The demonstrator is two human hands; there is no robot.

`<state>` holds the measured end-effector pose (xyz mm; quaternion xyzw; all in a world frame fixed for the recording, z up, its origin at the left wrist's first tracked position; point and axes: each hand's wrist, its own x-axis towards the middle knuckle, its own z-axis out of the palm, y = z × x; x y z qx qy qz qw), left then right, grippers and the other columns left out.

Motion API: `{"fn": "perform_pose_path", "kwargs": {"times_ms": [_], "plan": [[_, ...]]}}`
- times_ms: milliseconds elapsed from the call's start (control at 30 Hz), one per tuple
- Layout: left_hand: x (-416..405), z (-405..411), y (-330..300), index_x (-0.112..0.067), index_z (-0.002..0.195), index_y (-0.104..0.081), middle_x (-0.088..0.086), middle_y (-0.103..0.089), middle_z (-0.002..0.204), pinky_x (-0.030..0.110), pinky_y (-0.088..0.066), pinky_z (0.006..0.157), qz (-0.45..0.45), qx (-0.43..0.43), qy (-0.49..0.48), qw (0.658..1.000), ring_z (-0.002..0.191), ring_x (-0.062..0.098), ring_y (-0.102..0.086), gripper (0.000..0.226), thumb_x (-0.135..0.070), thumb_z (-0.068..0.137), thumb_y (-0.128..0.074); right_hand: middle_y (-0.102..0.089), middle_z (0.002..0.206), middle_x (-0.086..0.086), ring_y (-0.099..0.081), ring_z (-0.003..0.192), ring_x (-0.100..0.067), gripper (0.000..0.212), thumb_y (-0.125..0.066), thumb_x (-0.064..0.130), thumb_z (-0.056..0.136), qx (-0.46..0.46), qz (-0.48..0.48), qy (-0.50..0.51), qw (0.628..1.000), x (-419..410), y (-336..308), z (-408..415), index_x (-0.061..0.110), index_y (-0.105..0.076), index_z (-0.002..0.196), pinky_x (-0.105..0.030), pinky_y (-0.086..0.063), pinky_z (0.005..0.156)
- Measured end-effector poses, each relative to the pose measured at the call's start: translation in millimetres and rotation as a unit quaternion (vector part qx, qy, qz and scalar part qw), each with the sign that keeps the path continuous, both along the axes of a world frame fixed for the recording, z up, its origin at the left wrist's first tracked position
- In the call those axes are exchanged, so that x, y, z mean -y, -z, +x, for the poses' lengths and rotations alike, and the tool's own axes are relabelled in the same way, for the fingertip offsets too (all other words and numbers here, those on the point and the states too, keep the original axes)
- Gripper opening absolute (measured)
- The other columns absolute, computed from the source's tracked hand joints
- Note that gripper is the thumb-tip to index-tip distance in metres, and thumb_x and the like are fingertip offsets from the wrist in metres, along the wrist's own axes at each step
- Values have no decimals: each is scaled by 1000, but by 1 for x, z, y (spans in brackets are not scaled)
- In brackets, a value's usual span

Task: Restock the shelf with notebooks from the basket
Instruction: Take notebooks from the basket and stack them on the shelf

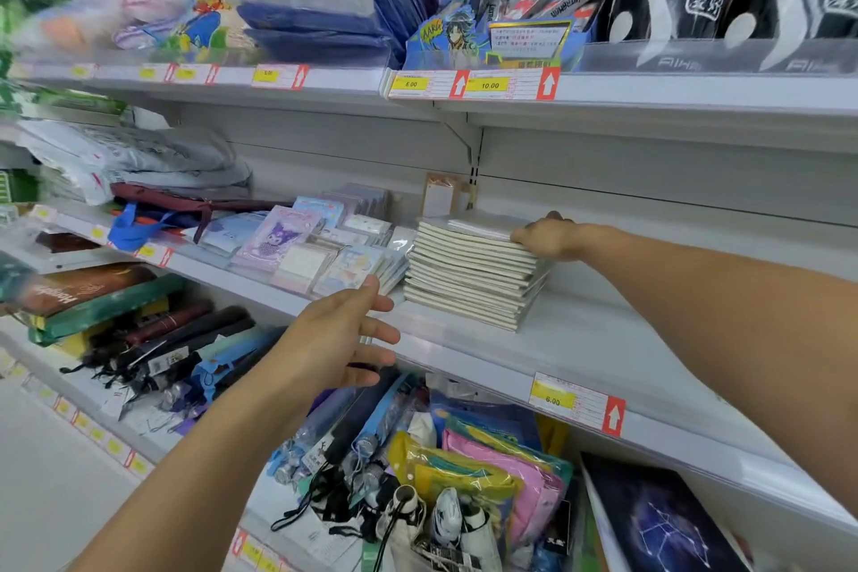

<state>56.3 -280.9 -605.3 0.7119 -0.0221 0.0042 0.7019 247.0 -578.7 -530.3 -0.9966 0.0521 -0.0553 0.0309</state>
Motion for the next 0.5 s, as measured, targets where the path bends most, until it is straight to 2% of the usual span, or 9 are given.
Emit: {"fn": "perform_pose_path", "kwargs": {"times_ms": [100, 200, 267, 333, 367, 400, 433, 467, 500], "plan": [[1, 2, 8, -21, 105, -68, 7, -74, 92, 24, -55, 52, 6, 6, 11, 1000, 68, 17, -69, 39, -52, 97, -45, -26, 152, -15, -41, 121, -36, 56, -22, 57, 92, -4, 13, 15, 1000, -2, 3, 5, 22, -56, 119, -42, -33, 103], [4, 5, 16, -23, 104, -68, 3, -75, 85, 24, -55, 53, 23, 4, 23, 999, 67, 16, -71, 39, -54, 96, -46, -28, 154, -17, -29, 136, -38, 50, -26, 36, 102, 40, 16, 27, 999, -14, 6, -9, 12, -41, 142, -47, -29, 110], [4, 6, 21, -24, 102, -67, 1, -75, 82, 24, -56, 53, 51, -2, 27, 998, 65, 14, -71, 39, -56, 95, -47, -36, 146, -19, -33, 132, -39, 49, -35, 36, 101, 209, 47, 23, 976, -25, 19, -37, 11, -43, 142, -48, -37, 104], [4, 4, 34, -22, 101, -66, 4, -74, 86, 25, -57, 55, 92, -22, 27, 995, 63, 14, -69, 38, -55, 95, -49, -51, 128, -12, -46, 118, -30, 40, -43, 38, 98, 420, 88, -50, 902, -44, 60, -87, 15, -56, 129, -39, -43, 91], [5, -1, 44, -20, 101, -66, 5, -72, 88, 26, -56, 56, 118, -36, 29, 992, 63, 15, -67, 37, -53, 96, -49, -57, 115, -4, -52, 106, -21, 29, -46, 36, 97, 476, 132, -114, 862, -57, 93, -115, 20, -60, 116, -33, -44, 82], [5, -6, 54, -19, 101, -65, 6, -70, 88, 27, -55, 57, 144, -52, 32, 988, 64, 16, -65, 37, -51, 97, -50, -61, 100, 3, -55, 92, -12, 17, -48, 35, 96, 470, 185, -171, 846, -73, 129, -141, 25, -61, 103, -26, -43, 73], [4, -12, 64, -17, 101, -64, 5, -69, 88, 26, -55, 57, 174, -65, 39, 982, 65, 16, -64, 36, -50, 97, -49, -62, 86, 9, -56, 78, -8, 11, -51, 35, 95, 401, 238, -210, 859, -89, 169, -163, 28, -59, 91, -24, -44, 65], [4, -20, 72, -16, 102, -64, 5, -68, 90, 26, -54, 57, 207, -76, 50, 974, 66, 16, -64, 36, -48, 98, -49, -64, 76, 7, -58, 69, -9, 15, -55, 35, 95, 277, 289, -217, 890, -104, 212, -184, 27, -61, 84, -27, -48, 62], [5, -29, 79, -15, 103, -63, 4, -68, 92, 25, -54, 59, 248, -82, 66, 963, 68, 16, -64, 35, -47, 99, -49, -67, 71, 1, -61, 63, -15, 22, -60, 34, 95, 114, 326, -195, 918, -117, 255, -203, 19, -65, 80, -32, -53, 61]]}}
